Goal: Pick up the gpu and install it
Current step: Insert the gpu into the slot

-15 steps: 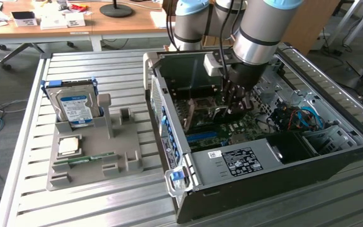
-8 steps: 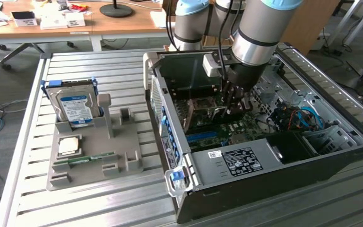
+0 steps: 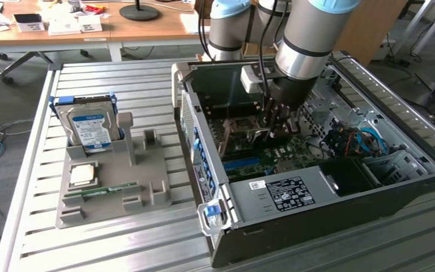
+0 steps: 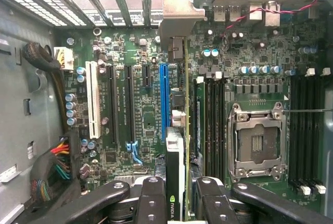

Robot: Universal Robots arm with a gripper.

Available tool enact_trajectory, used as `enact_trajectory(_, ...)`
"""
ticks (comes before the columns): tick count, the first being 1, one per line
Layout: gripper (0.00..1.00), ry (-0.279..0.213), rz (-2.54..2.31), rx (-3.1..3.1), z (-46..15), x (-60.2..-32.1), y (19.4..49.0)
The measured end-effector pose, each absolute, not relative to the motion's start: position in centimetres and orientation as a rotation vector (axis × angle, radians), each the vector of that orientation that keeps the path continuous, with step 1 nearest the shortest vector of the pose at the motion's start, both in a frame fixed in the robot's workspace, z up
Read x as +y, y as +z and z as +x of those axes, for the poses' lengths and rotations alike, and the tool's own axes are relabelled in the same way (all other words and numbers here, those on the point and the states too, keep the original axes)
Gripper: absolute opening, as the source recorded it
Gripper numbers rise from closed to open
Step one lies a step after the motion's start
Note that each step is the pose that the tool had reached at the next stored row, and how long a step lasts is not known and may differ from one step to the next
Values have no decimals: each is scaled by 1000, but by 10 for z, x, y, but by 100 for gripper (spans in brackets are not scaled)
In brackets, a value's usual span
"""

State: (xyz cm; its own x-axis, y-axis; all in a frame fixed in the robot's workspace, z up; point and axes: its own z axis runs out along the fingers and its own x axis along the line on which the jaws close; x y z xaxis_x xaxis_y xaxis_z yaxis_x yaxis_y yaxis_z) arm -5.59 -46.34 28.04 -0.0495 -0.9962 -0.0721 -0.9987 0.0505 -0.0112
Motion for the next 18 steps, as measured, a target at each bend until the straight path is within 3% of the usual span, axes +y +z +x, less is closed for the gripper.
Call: enact_trajectory(18, 27, 64, -2124, 2232, -62, -466, 276)
